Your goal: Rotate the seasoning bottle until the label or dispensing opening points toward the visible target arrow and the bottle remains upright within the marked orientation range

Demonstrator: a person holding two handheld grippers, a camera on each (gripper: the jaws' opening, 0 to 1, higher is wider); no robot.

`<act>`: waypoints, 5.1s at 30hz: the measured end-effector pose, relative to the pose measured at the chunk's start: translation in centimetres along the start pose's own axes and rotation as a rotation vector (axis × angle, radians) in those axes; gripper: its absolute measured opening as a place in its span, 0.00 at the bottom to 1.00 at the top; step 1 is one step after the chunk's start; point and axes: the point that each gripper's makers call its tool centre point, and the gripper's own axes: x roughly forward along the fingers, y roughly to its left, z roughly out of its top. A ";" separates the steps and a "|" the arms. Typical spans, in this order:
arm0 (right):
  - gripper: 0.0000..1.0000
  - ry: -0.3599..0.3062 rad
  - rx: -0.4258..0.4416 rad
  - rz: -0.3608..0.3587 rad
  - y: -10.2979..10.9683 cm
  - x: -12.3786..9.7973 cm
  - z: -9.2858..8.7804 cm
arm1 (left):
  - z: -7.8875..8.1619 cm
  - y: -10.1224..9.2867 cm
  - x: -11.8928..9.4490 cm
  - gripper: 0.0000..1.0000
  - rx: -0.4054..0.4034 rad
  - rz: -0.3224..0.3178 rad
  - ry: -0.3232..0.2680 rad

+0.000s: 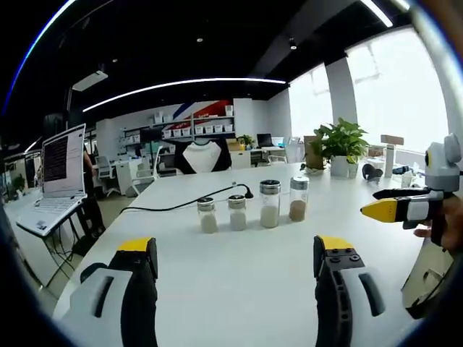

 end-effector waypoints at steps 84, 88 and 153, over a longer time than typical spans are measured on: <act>0.79 0.078 0.036 -0.005 -1.6 1.3 -2.8 | -4.0 2.5 5.3 0.84 0.006 0.004 0.045; 0.79 0.086 0.043 -0.011 -2.0 1.5 -3.2 | -4.2 2.6 6.6 0.84 0.015 0.001 0.053; 0.73 0.135 0.142 -0.023 -6.1 4.5 -5.6 | -2.9 7.9 26.3 0.55 -0.130 0.066 0.047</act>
